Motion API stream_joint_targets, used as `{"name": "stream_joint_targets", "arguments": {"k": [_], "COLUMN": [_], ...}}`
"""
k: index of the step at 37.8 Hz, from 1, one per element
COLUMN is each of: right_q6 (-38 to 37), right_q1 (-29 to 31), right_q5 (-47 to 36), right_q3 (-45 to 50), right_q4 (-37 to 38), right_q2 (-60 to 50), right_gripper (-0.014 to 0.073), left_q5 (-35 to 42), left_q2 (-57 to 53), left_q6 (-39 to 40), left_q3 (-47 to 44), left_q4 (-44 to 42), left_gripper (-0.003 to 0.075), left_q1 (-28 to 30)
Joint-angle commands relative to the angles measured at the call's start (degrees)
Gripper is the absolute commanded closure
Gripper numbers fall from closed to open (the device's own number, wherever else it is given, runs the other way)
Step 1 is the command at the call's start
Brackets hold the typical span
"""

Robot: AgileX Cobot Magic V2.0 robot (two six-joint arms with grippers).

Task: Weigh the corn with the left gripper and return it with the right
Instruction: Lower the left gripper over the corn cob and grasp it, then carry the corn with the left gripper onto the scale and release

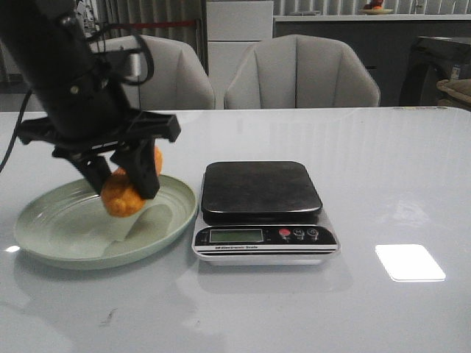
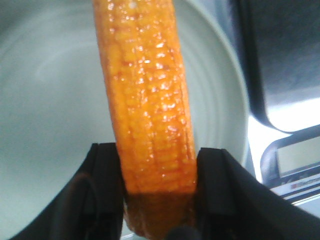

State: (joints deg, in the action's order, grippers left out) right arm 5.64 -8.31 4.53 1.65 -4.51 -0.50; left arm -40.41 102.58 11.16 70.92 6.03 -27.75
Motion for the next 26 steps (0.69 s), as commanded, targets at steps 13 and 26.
{"name": "stream_joint_targets", "arguments": {"k": [13, 26], "right_q6": [0.0, 0.0], "right_q1": [0.4, 0.4], "right_q5": [-4.5, -4.5], "right_q3": [0.4, 0.4], "right_q4": [0.7, 0.7], "right_q2": [-1.1, -1.1], "right_gripper": [0.0407, 0.0407], "left_q5": [11.3, 18.2], "left_q2": [-0.6, 4.8], "left_q6": [0.0, -0.9], "left_q3": [7.4, 7.5], "left_q4": [4.5, 8.7], "left_gripper": [0.0606, 0.0531], "left_q1": [-8.3, -12.4]}}
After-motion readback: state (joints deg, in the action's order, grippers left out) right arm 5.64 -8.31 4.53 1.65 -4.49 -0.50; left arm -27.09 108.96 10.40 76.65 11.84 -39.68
